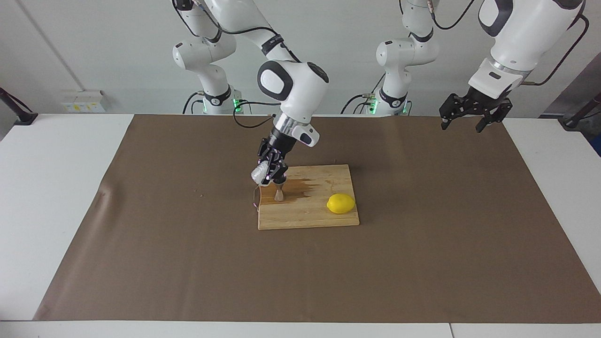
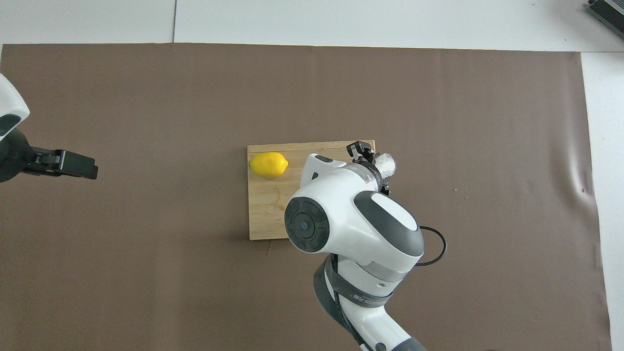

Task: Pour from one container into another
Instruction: 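Tilt the glass cup over the metal cup with the right gripper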

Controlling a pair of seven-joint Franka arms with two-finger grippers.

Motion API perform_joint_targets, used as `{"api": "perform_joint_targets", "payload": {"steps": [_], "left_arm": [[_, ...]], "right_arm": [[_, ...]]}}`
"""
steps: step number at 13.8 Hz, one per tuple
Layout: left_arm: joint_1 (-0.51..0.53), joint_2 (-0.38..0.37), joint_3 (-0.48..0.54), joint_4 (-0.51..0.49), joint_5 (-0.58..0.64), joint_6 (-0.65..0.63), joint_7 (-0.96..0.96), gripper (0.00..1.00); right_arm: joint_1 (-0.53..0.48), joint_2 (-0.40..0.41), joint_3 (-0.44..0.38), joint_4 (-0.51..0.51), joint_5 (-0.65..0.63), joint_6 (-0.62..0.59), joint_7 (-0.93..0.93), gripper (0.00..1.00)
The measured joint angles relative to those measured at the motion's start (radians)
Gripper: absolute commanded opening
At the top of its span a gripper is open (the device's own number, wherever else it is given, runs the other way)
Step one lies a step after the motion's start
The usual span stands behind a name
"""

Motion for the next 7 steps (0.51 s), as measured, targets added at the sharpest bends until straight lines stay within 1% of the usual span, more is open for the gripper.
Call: {"api": "perform_joint_targets", "payload": {"steps": [7], "left_arm": [[0.000,0.000,0.000,0.000,0.000,0.000,0.000,1.00]], "right_arm": [[-0.031,-0.024,-0.004,0.005,0.129,-0.002,0.007,0.00]]}}
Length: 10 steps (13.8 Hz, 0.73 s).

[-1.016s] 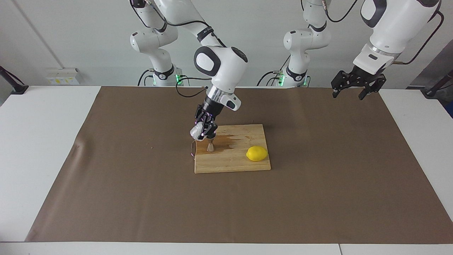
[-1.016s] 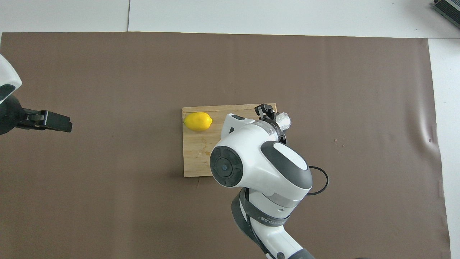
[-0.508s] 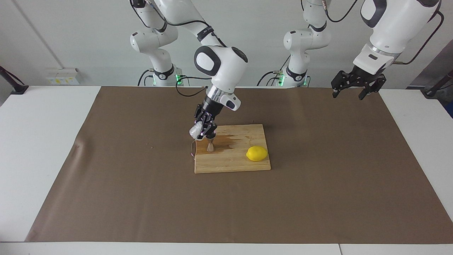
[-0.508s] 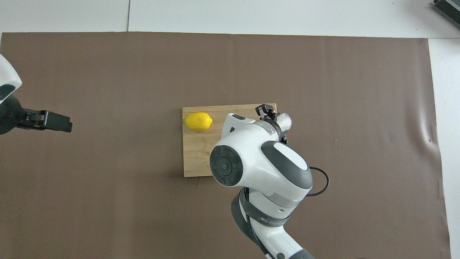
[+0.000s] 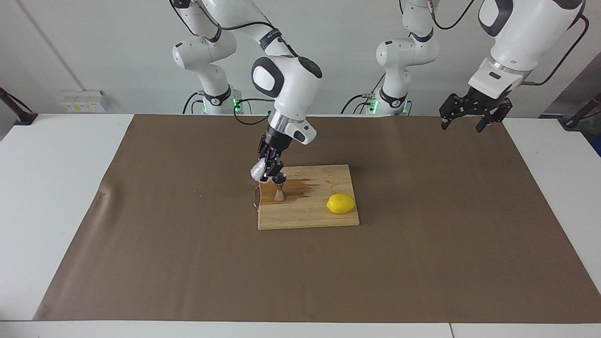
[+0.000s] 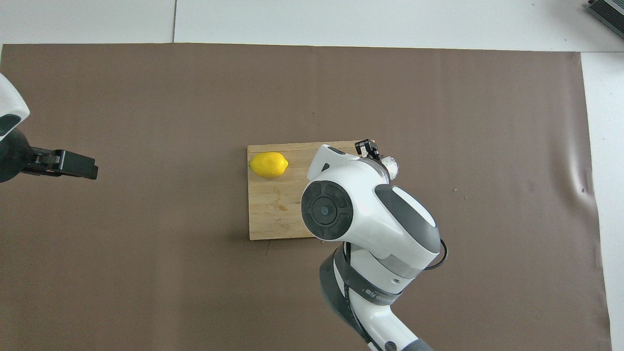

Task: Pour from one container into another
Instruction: 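Tilt the glass cup over the metal cup with the right gripper, then carry the glass cup back and lower it to its spot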

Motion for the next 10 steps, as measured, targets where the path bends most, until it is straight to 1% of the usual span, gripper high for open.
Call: {"api": "perform_joint_targets", "payload": {"steps": [10], "left_arm": [[0.000,0.000,0.000,0.000,0.000,0.000,0.000,1.00]], "right_arm": [[-0.064,-0.002,-0.001,0.009,0.139,-0.003,0.000,0.00]]}}
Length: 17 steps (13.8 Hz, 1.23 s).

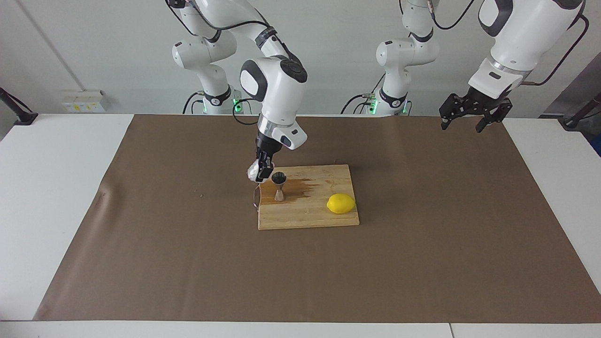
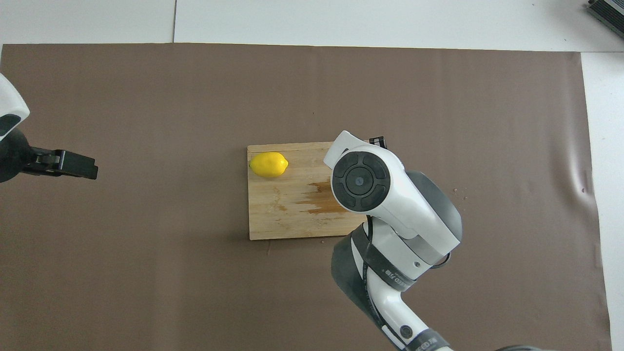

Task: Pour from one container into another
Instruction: 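Carry the glass cup back and lower it to its spot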

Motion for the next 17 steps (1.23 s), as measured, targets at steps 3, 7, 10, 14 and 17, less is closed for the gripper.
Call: {"api": "perform_joint_targets", "payload": {"steps": [3,7,10,14,17], "left_arm": [[0.000,0.000,0.000,0.000,0.000,0.000,0.000,1.00],[0.000,0.000,0.000,0.000,0.000,0.000,0.000,1.00],[0.000,0.000,0.000,0.000,0.000,0.000,0.000,1.00],[0.000,0.000,0.000,0.000,0.000,0.000,0.000,1.00],[0.000,0.000,0.000,0.000,0.000,0.000,0.000,1.00]], "right_arm": [[-0.036,0.000,0.000,0.000,0.053,-0.003,-0.015,0.00],[-0.097,0.001,0.000,-0.004,0.104,-0.013,-0.068,0.00],[-0.141,0.003,-0.001,-0.010,0.154,-0.013,-0.120,0.00],[-0.235,0.007,-0.001,-0.033,0.257,-0.013,-0.231,0.00],[-0.308,0.007,-0.001,-0.066,0.337,0.011,-0.324,0.00]]}}
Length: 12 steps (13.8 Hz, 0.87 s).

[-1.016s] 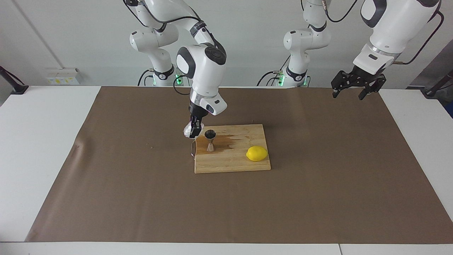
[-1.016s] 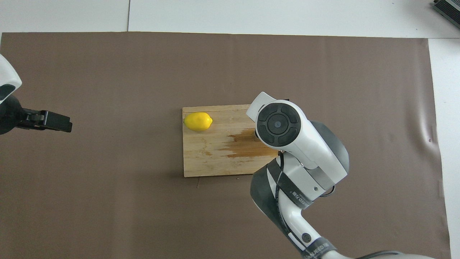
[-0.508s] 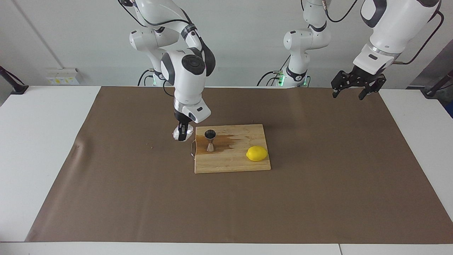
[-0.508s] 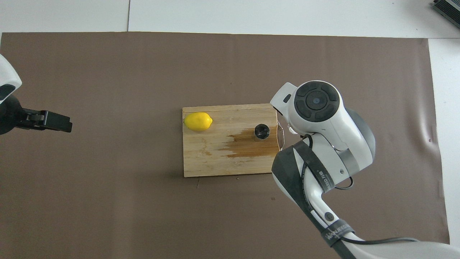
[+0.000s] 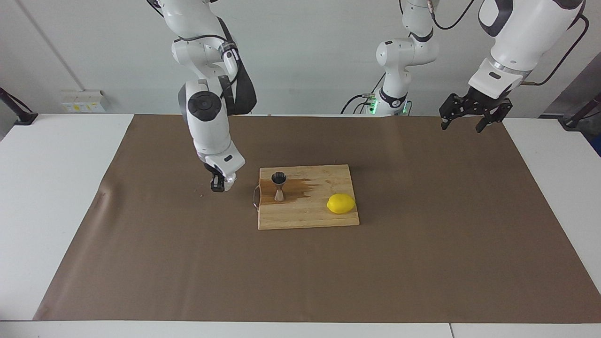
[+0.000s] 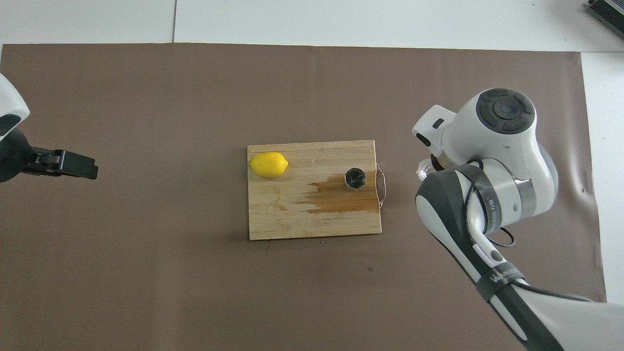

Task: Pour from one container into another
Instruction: 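Carry the glass cup back and lower it to its spot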

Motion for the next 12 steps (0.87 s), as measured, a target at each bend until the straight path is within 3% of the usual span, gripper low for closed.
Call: {"api": "perform_joint_targets", "payload": {"steps": [6,12], "left_arm": [[0.000,0.000,0.000,0.000,0.000,0.000,0.000,1.00],[0.000,0.000,0.000,0.000,0.000,0.000,0.000,1.00]], "right_arm": [[-0.139,-0.002,-0.001,-0.121,0.146,0.100,-0.214,0.00],[-0.197,0.007,-0.001,-0.197,0.228,0.194,-0.398,0.00]]}}
